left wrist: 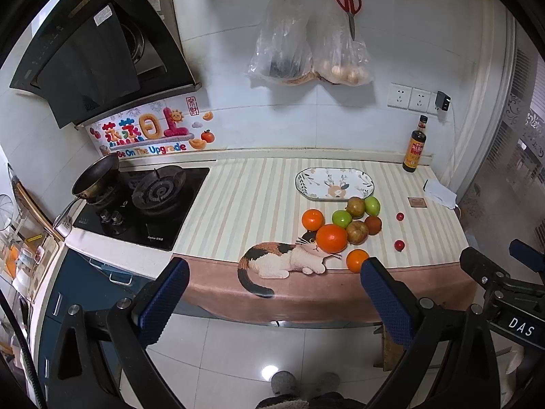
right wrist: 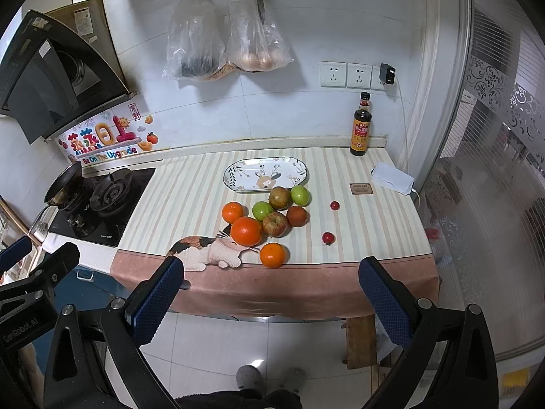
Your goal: Organize fruits
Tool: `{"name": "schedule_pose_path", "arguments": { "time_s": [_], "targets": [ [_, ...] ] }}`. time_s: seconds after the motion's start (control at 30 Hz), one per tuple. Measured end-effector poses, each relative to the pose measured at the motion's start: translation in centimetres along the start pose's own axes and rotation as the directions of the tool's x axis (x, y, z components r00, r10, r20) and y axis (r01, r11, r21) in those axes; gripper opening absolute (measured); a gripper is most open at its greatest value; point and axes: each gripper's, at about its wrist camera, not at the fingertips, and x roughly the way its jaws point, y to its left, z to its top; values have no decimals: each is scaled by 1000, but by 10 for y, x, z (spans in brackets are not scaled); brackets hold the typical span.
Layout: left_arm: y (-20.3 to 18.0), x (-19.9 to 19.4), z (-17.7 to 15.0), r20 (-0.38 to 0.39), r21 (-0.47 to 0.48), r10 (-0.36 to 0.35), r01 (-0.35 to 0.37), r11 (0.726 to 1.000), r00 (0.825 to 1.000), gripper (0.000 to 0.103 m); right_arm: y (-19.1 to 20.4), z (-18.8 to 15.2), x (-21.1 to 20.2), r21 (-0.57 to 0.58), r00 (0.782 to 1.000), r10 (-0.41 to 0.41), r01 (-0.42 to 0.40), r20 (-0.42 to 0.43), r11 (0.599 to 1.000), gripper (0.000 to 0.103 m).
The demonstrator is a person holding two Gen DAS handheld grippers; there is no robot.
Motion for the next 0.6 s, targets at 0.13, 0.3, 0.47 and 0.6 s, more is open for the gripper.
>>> {"name": "schedule_pose_path", "arguments": {
  "time_s": [0.13,0.3,0.47,0.6],
  "targets": [
    [-5,3,0,-5,0,-3,3,1000,1000,103,0,-1,0,-2,1000,7,-7,-9,1000,103],
    [-6,3,0,-3,2,-2,2,1000,1000,103,0,-4,0,-1,1000,9,-9,-11,1000,103],
    [-7,5,0,-4,4,-3,3,1000,1000,103,3,-4,1,10,1000,5,-5,-7,1000,103],
    [-3,10,3,3,-5,-3,3,1000,1000,103,2,-1,5,59,1000,10,-10,6,998,103]
  ]
}}
